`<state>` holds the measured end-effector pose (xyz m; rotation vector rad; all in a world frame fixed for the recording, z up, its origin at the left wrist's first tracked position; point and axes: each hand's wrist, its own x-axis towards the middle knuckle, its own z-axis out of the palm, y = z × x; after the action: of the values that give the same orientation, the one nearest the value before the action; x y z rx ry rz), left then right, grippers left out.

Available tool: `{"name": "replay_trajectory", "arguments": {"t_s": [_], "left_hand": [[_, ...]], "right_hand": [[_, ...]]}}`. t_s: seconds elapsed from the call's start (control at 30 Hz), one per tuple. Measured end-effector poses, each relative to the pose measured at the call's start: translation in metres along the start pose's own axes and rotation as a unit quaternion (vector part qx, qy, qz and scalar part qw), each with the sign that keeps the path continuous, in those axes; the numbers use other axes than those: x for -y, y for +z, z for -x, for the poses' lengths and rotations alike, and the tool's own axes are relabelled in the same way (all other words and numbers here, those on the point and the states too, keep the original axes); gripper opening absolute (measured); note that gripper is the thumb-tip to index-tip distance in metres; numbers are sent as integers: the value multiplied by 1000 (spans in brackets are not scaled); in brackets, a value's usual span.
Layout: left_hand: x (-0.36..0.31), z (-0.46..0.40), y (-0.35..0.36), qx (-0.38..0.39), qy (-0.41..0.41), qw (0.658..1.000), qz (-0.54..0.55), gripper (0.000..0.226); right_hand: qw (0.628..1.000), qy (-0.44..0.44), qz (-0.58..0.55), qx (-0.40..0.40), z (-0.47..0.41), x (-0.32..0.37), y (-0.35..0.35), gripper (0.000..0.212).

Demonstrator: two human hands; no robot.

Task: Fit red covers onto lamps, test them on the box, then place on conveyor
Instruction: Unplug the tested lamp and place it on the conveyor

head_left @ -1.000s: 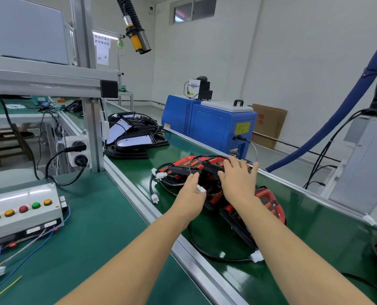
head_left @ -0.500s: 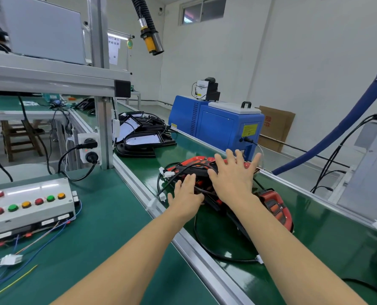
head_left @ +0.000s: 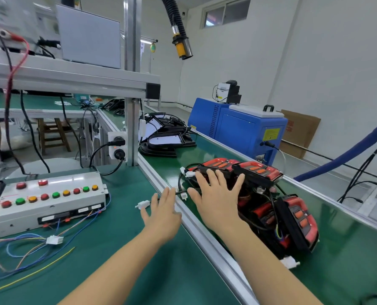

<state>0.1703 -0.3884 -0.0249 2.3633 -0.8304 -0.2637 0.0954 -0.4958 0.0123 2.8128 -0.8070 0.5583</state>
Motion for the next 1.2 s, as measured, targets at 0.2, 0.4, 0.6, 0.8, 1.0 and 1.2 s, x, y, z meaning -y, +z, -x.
{"name": "replay_trajectory", "arguments": {"t_s": [0.2,0.4,0.6,0.8,1.0,1.2], "left_hand": [[40,30,-13,-47,-23,998,-44,67],[84,69,-28,-79,-71,986,-126,69],[122,107,-49,-116,-95,970,-193,69],[141,142,-75,-145,-74,947,-278,88],[163,153,-80,-158,-78,936,-305,87],[174,142,-70,-131,-127,950,-255,69]], "right_hand": [[998,-32,-42,22,13,37,12,54],[994,-62,-65,66,29,81,30,55],[982,-118,-92,115,47,130,38,56],[969,-155,-127,148,67,185,39,57],[958,-189,-151,153,80,223,43,54],[958,-187,-136,169,83,223,46,54]]}}
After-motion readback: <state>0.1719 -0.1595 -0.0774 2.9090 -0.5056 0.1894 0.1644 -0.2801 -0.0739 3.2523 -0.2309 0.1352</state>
